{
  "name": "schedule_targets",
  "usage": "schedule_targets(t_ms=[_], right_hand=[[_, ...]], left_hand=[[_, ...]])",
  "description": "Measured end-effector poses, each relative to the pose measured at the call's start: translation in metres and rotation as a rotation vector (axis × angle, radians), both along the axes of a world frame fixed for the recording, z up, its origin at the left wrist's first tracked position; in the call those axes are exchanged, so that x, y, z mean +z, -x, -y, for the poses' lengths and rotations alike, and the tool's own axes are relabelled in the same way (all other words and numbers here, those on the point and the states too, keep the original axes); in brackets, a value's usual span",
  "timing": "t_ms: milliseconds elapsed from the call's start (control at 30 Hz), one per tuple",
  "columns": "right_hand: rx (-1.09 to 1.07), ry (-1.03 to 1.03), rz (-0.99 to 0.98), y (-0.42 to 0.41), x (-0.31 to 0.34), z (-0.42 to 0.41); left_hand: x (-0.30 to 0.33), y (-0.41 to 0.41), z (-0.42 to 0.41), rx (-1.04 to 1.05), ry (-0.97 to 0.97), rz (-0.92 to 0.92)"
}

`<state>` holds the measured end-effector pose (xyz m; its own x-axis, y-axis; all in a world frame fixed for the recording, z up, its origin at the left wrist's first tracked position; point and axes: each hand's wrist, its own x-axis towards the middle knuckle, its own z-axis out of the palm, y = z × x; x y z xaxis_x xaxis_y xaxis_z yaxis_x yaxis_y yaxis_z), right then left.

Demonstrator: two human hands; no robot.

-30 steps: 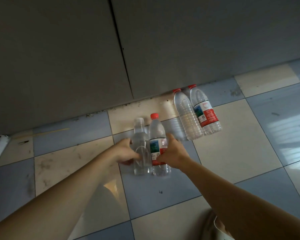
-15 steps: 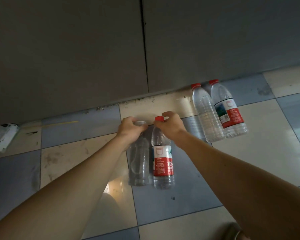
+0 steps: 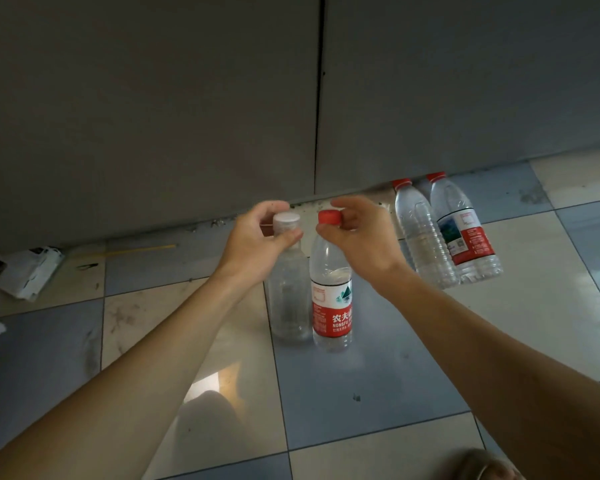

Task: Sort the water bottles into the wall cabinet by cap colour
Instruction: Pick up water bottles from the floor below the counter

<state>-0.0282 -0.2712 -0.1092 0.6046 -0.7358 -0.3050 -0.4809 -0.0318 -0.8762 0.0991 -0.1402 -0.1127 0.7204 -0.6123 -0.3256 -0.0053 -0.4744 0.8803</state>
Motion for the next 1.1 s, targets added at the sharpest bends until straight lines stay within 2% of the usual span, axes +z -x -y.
schedule_targets(t_ms=[100,267,567,733,933,1100], right_hand=[[0.005,0.1,0.092,0.011,0.032,-0.007],[0.014,0.205,0.165,0.029,0.052,-0.026],[0.064,0.319,0.198,0.051,0.038,-0.053],[0.088,0.327,0.179,0.061,0.017,-0.056],[0.101,0.128,0.092,0.071,-0.024,-0.057],[0.101,-0.039,0.105,0.065,-0.051,-0.057]], left_hand=[[0.024,0.005,-0.012,-0.003,0.075,0.07],[0.038,0.022,-0.026,-0.039,0.106,0.078],[0.031,0.036,-0.058,-0.205,0.098,0.252],[0.017,0.035,-0.063,-0.214,0.088,0.27],[-0.026,0.045,-0.07,-0.155,0.045,0.162],[-0.056,0.055,-0.067,-0.021,0.053,0.036]])
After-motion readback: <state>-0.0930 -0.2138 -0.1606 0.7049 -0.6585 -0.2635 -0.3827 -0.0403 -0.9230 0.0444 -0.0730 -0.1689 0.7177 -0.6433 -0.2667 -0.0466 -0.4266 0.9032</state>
